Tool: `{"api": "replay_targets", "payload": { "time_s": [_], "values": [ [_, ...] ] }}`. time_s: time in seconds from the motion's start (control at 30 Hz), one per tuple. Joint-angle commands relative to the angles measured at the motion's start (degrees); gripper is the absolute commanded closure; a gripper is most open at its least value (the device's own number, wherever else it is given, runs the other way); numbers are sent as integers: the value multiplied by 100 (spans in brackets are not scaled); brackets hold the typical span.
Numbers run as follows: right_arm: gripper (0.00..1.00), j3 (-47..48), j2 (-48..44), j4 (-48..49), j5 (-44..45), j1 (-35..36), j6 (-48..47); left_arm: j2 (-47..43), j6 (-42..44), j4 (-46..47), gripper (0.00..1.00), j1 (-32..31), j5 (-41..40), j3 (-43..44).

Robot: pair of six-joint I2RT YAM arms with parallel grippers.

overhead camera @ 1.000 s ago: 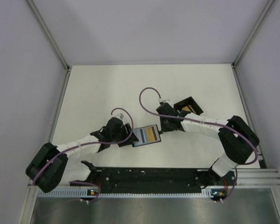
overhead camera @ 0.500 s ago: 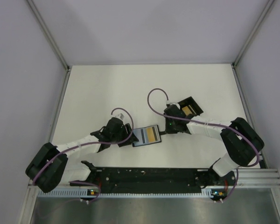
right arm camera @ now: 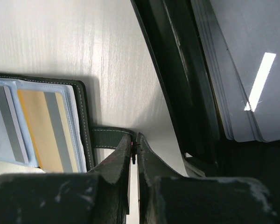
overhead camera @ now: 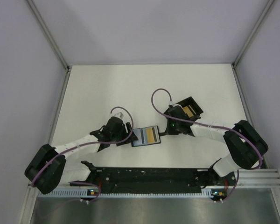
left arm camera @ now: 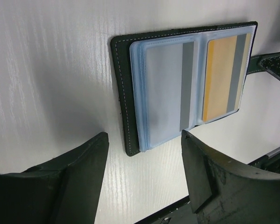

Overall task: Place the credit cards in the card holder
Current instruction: Close the card holder at the center of the board.

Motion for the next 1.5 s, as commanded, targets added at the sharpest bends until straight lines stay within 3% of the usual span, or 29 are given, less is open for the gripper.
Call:
{"api": "replay_targets", "payload": {
  "time_s": [0.0,0.23,0.57,1.47],
  "values": [
    [100,11,-241,-229,-327,4,6,193,127,-252,31,6,3,-77],
    [100,64,-101,-344,-354,311,76,501,-339,786,39,6,593,-473],
    [97,20,-179,-449,15,522,208,106,-383,427,48,6,347,-219],
    [93,47,-118,-502,7,531,191,-246,-594,1340,53,6,1050,-25]
  ]
}}
